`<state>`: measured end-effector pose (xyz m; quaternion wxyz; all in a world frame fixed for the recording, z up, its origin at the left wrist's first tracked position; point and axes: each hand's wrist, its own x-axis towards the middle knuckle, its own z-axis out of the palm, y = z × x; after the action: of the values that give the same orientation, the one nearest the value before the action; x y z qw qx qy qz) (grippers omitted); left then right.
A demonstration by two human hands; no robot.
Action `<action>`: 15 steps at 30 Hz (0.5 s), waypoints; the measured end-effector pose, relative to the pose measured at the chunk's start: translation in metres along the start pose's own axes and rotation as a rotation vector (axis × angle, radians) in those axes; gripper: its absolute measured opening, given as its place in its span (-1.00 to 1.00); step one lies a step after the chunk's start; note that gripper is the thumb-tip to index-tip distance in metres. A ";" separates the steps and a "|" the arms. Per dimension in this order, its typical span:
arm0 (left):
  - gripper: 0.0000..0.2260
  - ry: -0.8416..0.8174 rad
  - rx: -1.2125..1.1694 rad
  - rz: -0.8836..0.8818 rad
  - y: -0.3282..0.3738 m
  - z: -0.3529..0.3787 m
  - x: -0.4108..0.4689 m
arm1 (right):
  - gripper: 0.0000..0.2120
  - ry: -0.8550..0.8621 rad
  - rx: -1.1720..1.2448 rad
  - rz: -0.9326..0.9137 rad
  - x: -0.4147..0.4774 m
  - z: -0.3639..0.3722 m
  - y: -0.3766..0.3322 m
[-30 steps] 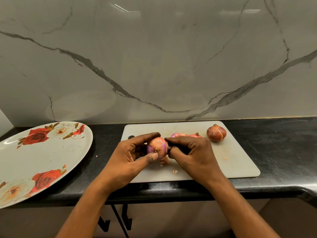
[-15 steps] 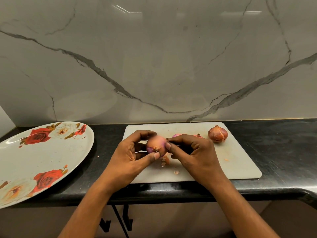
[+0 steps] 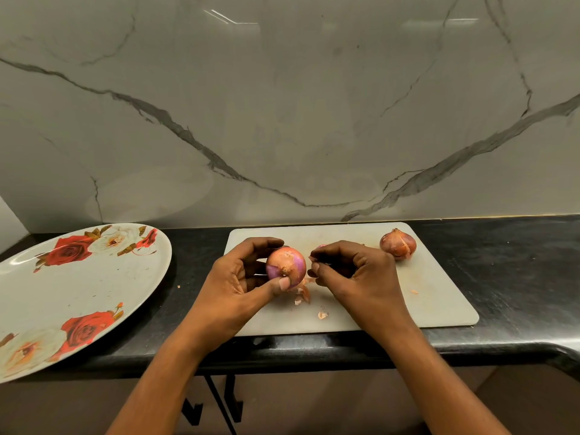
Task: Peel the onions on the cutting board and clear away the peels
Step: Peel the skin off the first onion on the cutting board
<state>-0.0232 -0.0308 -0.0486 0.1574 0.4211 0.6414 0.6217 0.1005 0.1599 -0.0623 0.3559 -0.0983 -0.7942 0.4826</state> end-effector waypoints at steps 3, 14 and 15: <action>-0.52 -0.002 0.035 0.016 -0.001 -0.001 0.001 | -0.77 -0.016 -0.027 -0.025 -0.002 -0.001 -0.003; -0.49 -0.047 0.117 0.086 -0.006 -0.002 0.001 | -0.64 -0.136 -0.034 -0.105 -0.002 0.001 -0.010; -0.49 -0.047 0.113 0.082 -0.005 -0.002 0.001 | -0.64 -0.137 -0.030 -0.101 -0.002 0.002 -0.010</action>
<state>-0.0271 -0.0307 -0.0526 0.1229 0.4695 0.6538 0.5805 0.1028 0.1528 -0.0558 0.3229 -0.0303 -0.8278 0.4577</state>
